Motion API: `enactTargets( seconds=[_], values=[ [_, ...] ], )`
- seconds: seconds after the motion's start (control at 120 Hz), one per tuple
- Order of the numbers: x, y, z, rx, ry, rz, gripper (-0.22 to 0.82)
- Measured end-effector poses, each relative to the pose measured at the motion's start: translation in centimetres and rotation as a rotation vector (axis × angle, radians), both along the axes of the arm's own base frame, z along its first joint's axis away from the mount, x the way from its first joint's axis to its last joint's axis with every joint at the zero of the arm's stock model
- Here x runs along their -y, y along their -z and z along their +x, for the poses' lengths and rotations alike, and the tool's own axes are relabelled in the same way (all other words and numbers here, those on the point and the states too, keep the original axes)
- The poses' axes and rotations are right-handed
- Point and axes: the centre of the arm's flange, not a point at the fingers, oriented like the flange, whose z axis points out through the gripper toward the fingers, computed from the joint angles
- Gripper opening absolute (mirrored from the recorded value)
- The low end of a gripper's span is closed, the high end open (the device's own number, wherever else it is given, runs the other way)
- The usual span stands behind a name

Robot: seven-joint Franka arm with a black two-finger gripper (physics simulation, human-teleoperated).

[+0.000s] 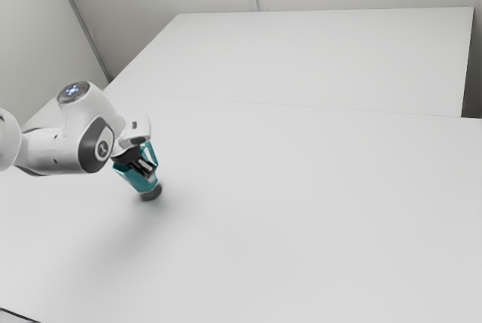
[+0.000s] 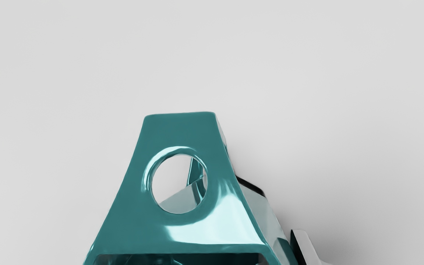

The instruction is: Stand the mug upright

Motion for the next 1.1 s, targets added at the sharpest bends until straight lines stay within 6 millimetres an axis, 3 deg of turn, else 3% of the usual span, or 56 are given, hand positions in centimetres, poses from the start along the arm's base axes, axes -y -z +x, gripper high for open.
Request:
enactTargets(
  seconds=[0.325,0.517,1.1],
  values=[
    [0.0,2.2,0.2,-0.048,-0.024,-0.035,-0.18],
    [-0.1,2.4,0.2,-0.055,-0.038,-0.041,-0.17],
    [-0.6,2.1,0.2,-0.067,-0.059,-0.051,0.15]
  ],
)
